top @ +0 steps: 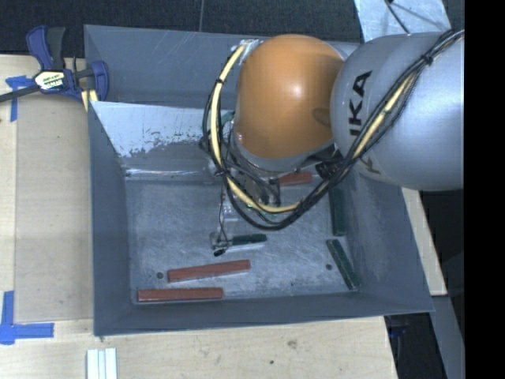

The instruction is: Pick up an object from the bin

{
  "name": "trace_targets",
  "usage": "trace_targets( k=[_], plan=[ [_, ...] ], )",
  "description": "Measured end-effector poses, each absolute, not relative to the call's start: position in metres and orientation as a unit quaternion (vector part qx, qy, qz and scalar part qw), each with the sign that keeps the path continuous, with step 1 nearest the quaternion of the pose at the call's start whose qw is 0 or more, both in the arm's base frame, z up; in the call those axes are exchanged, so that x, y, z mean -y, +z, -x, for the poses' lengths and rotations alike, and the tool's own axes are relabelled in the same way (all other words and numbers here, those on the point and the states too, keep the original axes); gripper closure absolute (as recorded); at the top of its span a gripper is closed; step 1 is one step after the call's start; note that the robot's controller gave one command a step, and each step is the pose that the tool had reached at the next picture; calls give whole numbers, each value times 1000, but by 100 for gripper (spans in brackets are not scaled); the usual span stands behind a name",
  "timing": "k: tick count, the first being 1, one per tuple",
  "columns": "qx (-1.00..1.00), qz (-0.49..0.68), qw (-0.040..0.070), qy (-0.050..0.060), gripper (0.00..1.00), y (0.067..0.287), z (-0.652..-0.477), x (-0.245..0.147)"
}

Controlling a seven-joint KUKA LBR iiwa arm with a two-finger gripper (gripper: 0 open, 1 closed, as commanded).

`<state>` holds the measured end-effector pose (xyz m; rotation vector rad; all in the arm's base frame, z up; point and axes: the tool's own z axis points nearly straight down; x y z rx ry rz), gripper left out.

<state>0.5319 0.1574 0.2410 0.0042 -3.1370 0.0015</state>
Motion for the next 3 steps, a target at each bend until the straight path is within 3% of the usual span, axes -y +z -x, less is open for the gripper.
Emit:
trace_targets(
  k=[1,2,3],
  plan=[
    [1000,-26,1,0,0,67,-509,-132],
    [1000,-26,-2,-1,100,71,-511,-133],
    [984,-175,-5,0,100,215,-535,-104]
  ],
)
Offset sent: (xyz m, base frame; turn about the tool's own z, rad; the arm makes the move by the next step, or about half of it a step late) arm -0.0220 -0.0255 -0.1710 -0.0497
